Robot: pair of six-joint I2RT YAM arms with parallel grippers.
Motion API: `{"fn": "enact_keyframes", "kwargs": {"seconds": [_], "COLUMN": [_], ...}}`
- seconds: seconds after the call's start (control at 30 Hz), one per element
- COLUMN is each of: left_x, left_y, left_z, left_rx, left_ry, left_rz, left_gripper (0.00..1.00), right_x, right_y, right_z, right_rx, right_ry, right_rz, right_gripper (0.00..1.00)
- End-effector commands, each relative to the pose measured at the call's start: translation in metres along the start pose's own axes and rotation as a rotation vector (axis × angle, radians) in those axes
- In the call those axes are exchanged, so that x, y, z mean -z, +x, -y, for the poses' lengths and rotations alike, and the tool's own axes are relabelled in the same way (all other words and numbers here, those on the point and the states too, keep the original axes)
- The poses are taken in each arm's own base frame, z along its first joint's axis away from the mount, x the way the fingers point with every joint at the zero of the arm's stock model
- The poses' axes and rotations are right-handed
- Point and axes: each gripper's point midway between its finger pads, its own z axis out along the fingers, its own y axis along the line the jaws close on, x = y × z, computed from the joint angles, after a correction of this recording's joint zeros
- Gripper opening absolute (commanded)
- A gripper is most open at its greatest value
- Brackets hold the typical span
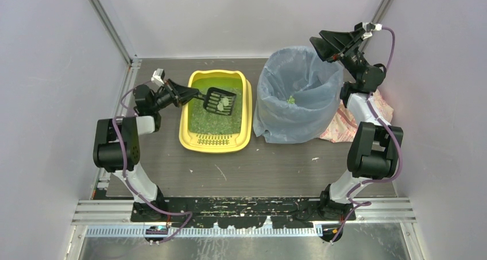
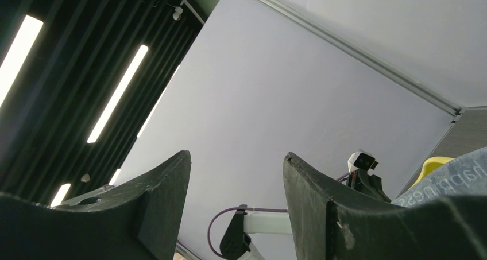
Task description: Clean the litter box
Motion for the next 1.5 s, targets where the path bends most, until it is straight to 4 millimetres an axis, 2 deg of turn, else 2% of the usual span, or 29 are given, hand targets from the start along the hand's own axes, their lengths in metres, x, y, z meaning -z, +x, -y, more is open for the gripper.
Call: {"fn": "enact_keyframes", "kwargs": {"seconds": [0.0,0.03,0.1,0.4,0.57,0.73,0.9,1.07,1.13,1.3,1.47], "left_x": [0.003,0.006,0.004,-0.009,-0.021,-0.046,-0.065,-0.097,-0.110,-0.144,-0.170], "left_y": [-0.015,-0.020,-0.025,-0.060,-0.066,-0.050,-0.044,-0.020,-0.009,0.026,0.056], "left_z": [0.016,0.011,0.019,0.083,0.124,0.160,0.213,0.237,0.245,0.247,0.239], "left_rx": [-0.067,-0.048,-0.035,0.047,0.051,0.004,-0.025,-0.070,-0.094,-0.235,-0.429], "left_ry": [-0.007,-0.024,0.003,0.106,0.113,0.001,0.073,0.087,0.099,0.057,0.024], "left_rz": [0.041,0.058,0.064,0.149,0.154,0.110,0.094,0.028,0.002,-0.076,-0.157], "left_gripper": [0.00,0.00,0.00,0.00,0.00,0.00,0.00,0.00,0.00,0.00,0.00], "right_x": [-0.005,-0.005,-0.005,-0.006,-0.005,-0.005,-0.004,-0.005,-0.005,-0.004,-0.004], "right_y": [0.006,0.006,0.006,0.005,0.006,0.006,0.007,0.008,0.009,0.013,0.013], "right_z": [-0.022,-0.022,-0.023,-0.023,-0.024,-0.026,-0.027,-0.029,-0.031,-0.038,-0.063], "right_rx": [0.066,0.066,0.067,0.066,0.067,0.068,0.067,0.071,0.072,0.085,0.116], "right_ry": [-0.061,-0.061,-0.062,-0.065,-0.064,-0.067,-0.068,-0.072,-0.073,-0.080,-0.124], "right_rz": [-0.025,-0.024,-0.024,-0.022,-0.022,-0.022,-0.021,-0.022,-0.022,-0.024,0.000], "right_gripper": [0.65,0.65,0.65,0.65,0.65,0.65,0.65,0.65,0.65,0.65,0.65]}}
